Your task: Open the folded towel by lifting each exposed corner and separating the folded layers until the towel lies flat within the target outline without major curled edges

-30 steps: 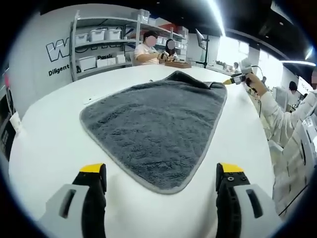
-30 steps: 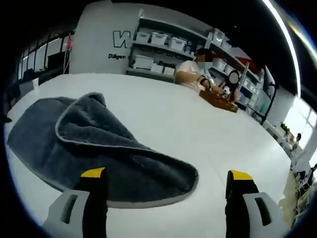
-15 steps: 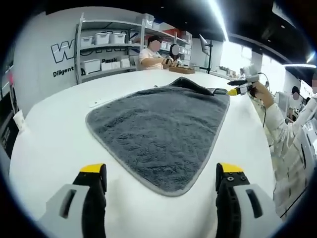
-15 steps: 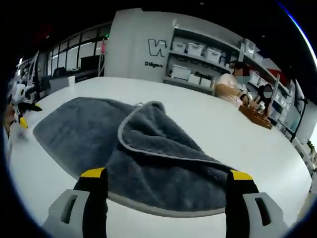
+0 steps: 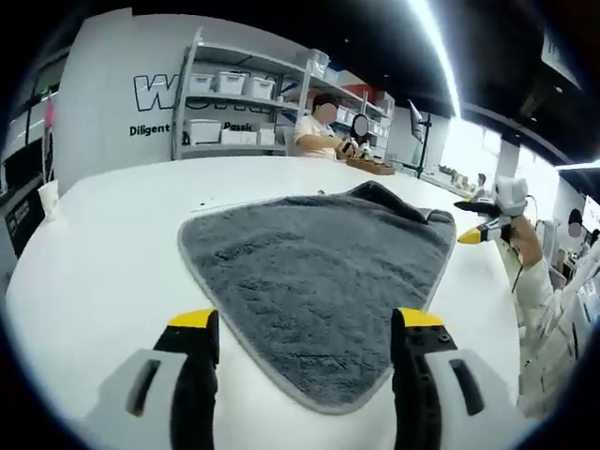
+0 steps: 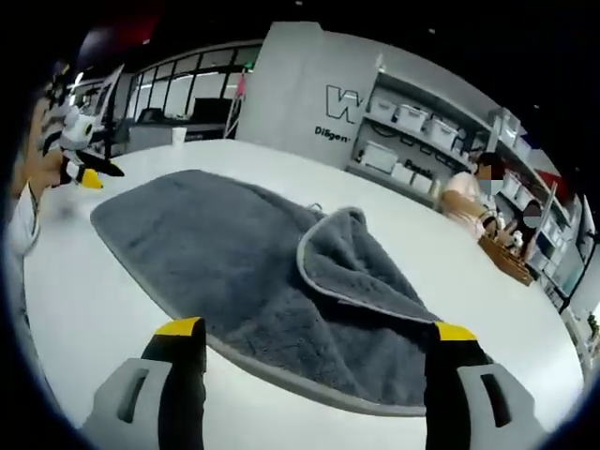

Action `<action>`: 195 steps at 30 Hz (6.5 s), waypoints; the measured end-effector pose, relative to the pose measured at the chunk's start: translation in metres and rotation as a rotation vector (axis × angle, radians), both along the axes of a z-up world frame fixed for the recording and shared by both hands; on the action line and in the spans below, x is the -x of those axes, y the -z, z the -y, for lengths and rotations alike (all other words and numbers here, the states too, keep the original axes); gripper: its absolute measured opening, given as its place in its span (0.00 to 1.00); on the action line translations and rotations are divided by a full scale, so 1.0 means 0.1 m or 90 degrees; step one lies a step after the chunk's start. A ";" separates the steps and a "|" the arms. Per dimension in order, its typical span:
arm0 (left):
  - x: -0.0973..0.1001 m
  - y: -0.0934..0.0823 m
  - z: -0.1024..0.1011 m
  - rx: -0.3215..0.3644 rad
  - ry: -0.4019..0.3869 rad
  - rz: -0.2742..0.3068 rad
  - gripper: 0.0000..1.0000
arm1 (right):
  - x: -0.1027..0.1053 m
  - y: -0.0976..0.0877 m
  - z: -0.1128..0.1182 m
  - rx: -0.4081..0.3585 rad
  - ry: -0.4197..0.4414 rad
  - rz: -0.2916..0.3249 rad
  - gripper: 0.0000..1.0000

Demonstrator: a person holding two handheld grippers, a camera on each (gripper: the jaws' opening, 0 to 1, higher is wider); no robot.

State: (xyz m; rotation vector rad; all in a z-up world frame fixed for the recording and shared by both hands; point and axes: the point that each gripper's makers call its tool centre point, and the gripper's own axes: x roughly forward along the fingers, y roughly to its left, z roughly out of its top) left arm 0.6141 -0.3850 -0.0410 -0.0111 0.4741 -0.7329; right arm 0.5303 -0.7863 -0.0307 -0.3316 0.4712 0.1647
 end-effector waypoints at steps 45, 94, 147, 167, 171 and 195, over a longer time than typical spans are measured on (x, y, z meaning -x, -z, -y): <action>-0.36 0.39 -0.22 -0.128 -0.124 -0.003 0.16 | 0.20 -0.02 -0.43 -0.036 -0.123 -0.022 0.97; -0.27 0.38 -0.64 -0.150 -0.151 0.000 0.04 | 0.24 0.02 -0.42 -0.031 -0.128 -0.040 0.98; -0.15 0.38 -1.69 -0.234 -0.251 -0.025 0.04 | 0.26 0.08 -0.42 -0.030 -0.132 -0.061 0.98; -0.10 0.36 -1.93 -0.238 -0.295 -0.033 0.09 | 0.27 0.09 -0.43 -0.027 -0.135 -0.065 0.99; -0.08 0.28 -1.94 -0.231 -0.304 -0.025 0.21 | 0.27 0.09 -0.42 -0.029 -0.133 -0.064 0.99; 0.02 0.06 -1.35 -0.131 -0.194 -0.029 0.89 | 0.29 0.08 -0.41 -0.030 -0.131 -0.063 0.99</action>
